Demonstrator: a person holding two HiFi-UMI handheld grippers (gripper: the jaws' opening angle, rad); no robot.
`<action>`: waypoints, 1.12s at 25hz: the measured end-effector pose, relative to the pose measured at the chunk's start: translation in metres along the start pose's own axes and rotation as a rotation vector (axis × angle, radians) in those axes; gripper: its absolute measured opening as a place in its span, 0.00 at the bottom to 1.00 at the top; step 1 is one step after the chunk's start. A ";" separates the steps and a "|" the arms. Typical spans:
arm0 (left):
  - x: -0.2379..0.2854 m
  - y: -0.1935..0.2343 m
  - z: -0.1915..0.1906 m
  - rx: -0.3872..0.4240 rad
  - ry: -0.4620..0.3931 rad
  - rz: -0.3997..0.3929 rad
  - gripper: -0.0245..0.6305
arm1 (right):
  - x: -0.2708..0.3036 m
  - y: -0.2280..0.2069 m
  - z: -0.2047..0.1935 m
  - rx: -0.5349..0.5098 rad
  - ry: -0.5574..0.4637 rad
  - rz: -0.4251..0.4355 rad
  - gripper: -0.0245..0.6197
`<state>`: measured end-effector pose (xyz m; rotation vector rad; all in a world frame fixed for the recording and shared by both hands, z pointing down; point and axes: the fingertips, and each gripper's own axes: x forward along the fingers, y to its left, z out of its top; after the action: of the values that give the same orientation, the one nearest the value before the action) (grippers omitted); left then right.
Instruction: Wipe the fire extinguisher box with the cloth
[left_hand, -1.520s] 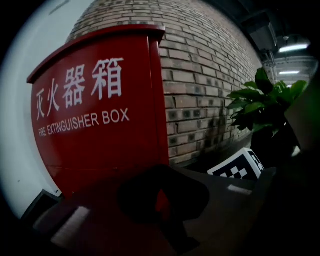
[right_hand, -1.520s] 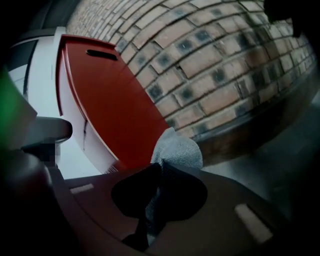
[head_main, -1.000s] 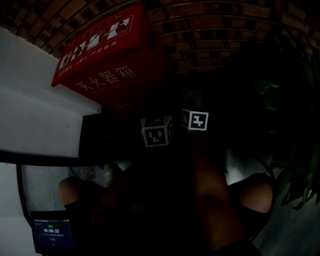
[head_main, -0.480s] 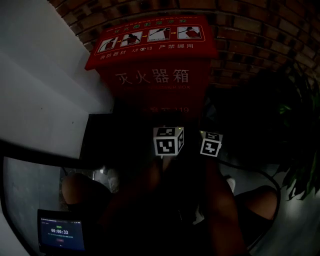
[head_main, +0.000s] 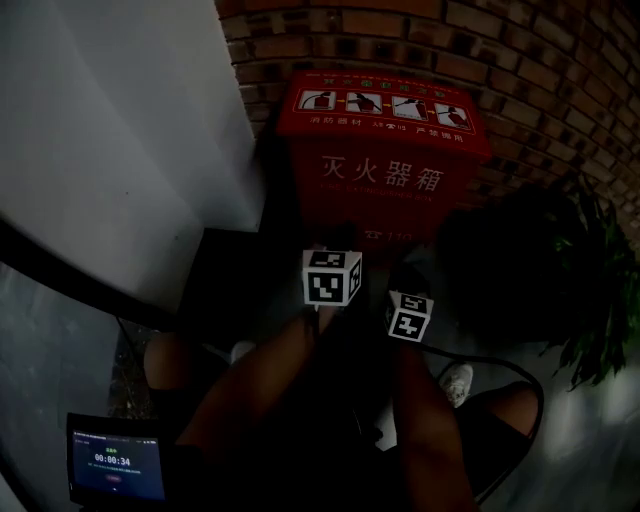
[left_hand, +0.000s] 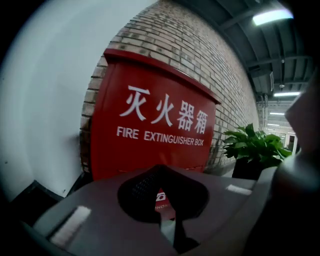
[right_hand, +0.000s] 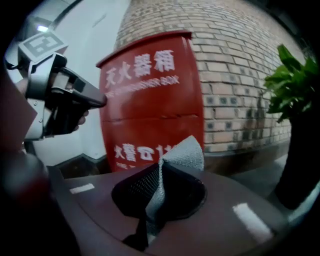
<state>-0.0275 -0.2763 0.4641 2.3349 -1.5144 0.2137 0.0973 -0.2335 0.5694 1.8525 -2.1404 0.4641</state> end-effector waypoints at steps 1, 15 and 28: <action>-0.009 0.010 0.006 -0.011 -0.006 0.005 0.04 | -0.002 0.018 0.010 -0.026 -0.018 0.027 0.09; -0.147 0.153 0.129 0.088 -0.154 0.100 0.04 | -0.017 0.274 0.158 -0.166 -0.183 0.192 0.09; -0.172 0.225 0.179 0.090 -0.254 0.004 0.04 | 0.018 0.316 0.262 -0.160 -0.300 0.046 0.09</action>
<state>-0.3142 -0.2778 0.2909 2.5081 -1.6554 -0.0167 -0.2168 -0.3160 0.3179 1.8835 -2.3339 0.0197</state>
